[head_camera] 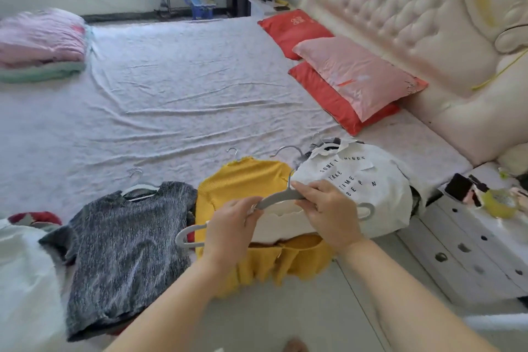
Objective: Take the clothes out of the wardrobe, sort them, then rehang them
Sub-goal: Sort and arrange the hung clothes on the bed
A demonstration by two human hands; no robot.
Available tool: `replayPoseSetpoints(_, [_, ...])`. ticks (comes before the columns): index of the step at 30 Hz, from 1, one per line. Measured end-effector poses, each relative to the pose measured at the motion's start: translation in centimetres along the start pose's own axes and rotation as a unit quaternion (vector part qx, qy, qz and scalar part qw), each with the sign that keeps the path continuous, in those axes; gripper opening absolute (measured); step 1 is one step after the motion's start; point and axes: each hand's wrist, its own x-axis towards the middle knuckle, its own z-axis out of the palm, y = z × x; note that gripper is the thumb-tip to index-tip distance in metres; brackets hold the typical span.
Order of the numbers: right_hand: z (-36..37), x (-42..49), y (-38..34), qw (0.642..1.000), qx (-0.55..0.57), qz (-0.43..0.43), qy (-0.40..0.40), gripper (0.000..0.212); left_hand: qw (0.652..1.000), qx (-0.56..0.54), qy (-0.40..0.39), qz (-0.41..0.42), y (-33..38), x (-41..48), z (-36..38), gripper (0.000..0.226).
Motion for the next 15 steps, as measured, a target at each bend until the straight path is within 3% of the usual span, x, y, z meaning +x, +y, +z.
replayPoseSetpoints(9, [4.4,9.0,4.5,0.995,0.079,-0.04,-0.055,0.038,0.995,0.025,0.056,-0.082,0.1,7.6,2.2,0.028])
replayPoseSetpoints(15, [9.3,14.3,6.0,0.99,0.097,-0.032,-0.098,0.036,0.994,0.022,0.056,-0.091,-2.9,14.4,3.0,0.028])
